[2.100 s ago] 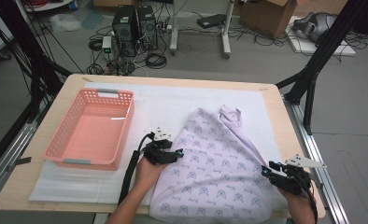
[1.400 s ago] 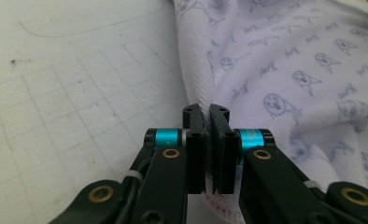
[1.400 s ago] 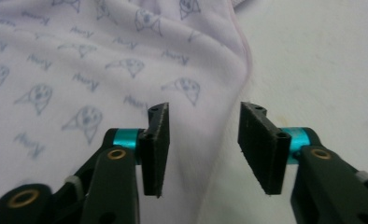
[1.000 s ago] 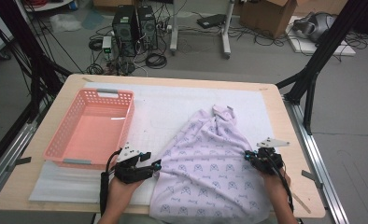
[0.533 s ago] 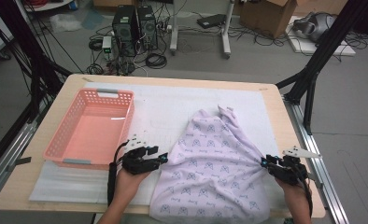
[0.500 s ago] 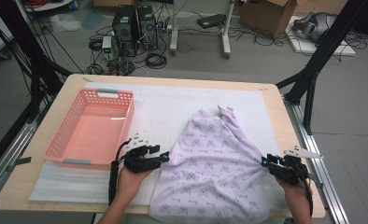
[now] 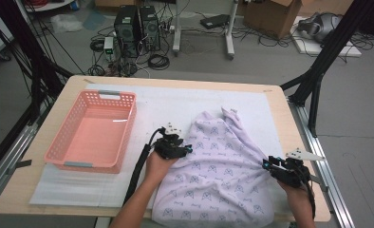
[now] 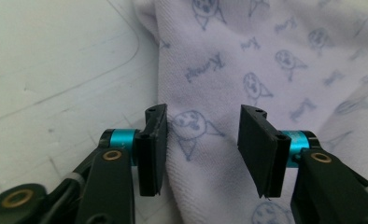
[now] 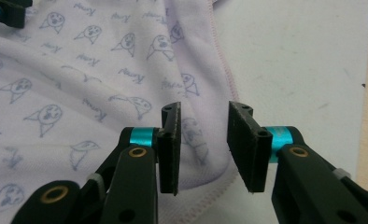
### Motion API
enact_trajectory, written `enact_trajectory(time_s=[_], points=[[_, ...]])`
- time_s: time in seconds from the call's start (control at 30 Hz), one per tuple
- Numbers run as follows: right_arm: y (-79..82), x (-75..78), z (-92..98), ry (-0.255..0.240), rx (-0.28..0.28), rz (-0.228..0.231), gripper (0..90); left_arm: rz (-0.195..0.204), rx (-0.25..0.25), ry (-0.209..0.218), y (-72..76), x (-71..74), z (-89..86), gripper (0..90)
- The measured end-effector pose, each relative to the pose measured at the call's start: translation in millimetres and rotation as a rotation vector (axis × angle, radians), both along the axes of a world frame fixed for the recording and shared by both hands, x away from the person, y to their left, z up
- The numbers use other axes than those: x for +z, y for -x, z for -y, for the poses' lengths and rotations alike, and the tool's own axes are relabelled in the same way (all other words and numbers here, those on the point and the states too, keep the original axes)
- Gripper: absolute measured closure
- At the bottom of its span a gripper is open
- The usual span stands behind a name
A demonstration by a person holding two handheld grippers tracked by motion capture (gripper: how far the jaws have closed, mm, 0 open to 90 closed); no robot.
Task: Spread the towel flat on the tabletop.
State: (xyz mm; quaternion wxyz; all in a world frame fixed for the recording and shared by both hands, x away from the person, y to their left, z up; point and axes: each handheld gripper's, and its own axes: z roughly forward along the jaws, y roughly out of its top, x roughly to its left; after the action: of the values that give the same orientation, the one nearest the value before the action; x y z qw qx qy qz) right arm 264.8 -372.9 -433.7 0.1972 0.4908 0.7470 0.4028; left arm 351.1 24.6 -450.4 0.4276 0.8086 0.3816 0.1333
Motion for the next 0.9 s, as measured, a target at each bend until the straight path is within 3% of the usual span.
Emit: enact_trajectory(time_s=[0.03, 0.07, 0.13, 0.27, 0.43, 0.63, 0.9], points=[[-0.4, -0.4, -1.5, 0.000, 0.004, -0.001, 63.4, -0.021, -0.020, 0.003, 2.2, 1.8, 0.1, 82.3], [-0.6, -0.7, -3.0, 0.002, 0.007, -0.003, 63.3, -0.012, -0.011, -0.026, 6.5, 4.7, 0.7, 84.1], [-0.4, -0.8, -5.7, 0.005, 0.017, -0.004, 63.7, -0.012, -0.025, -0.074, 15.9, 11.1, -3.5, 84.7], [-1.6, 3.0, -12.4, 0.000, 0.044, 0.006, 65.1, 0.044, -0.017, -0.020, 46.1, 19.4, -26.6, 84.8], [-12.5, 5.5, -25.5, 0.018, 0.059, 0.011, 62.6, 0.037, -0.019, 0.039, 71.5, 8.3, -47.2, 84.6], [-37.5, 6.8, -44.8, 0.048, 0.061, 0.013, 57.2, 0.041, -0.039, 0.075, 82.3, 0.7, -52.7, 84.0], [-91.6, -0.7, -68.6, 0.073, 0.007, -0.044, 49.0, 0.038, -0.059, 0.106, 83.2, 0.7, -56.2, 83.5]])
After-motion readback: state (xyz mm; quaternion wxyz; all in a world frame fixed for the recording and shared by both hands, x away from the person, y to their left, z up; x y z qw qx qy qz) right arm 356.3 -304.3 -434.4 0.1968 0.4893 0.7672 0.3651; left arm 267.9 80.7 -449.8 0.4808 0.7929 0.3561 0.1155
